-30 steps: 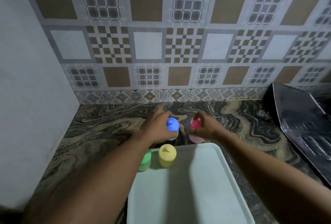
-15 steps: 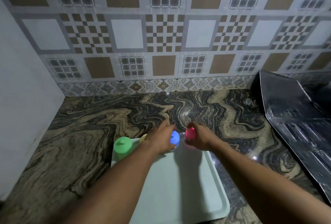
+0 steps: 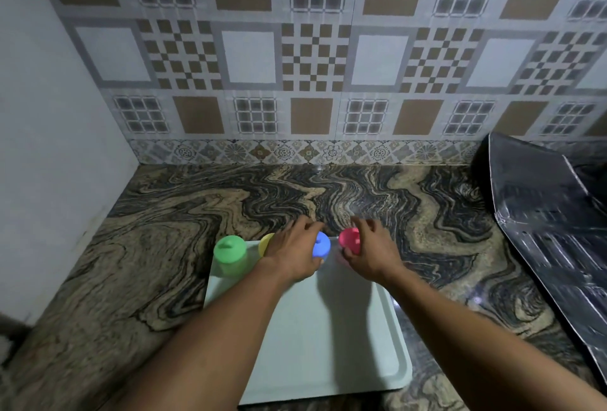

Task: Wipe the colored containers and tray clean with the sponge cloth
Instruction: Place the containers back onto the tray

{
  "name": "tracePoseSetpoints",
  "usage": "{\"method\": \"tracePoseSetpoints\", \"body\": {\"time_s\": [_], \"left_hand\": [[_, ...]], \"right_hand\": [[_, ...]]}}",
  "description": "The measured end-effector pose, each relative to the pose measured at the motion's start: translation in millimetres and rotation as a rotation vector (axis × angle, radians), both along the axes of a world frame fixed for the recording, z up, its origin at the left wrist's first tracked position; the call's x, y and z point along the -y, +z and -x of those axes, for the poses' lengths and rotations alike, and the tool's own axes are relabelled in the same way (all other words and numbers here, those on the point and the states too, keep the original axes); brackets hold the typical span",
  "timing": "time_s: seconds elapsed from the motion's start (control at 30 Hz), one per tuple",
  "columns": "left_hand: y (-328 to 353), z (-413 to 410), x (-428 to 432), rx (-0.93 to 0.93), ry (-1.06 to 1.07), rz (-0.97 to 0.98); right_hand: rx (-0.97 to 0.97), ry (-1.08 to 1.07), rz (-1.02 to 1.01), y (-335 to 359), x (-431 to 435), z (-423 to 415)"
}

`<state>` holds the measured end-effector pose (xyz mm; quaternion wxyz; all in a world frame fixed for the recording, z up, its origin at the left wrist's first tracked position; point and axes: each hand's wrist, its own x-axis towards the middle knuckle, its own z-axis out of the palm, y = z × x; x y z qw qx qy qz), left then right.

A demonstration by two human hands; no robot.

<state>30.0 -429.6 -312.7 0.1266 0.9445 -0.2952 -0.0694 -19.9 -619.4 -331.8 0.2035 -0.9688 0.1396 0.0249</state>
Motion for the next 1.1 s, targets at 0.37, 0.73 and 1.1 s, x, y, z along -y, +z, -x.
{"method": "tracePoseSetpoints", "body": {"time_s": [0.37,0.73,1.1], "left_hand": [[-3.5,57.6,-25.7,0.312,0.12,0.043],[-58.0,129.8,-69.7,0.018,0.294,-0.103],[-70.1,140.4,-77.1,-0.203,0.343,-0.189]], "right_hand": [[0.445,0.153,0.074,-19.9,-24.7,65.4],[0.296,0.311,0.065,-63.6,-47.5,110.6],[0.06,0.345,0.126,-74.1,-60.3,120.7]]}}
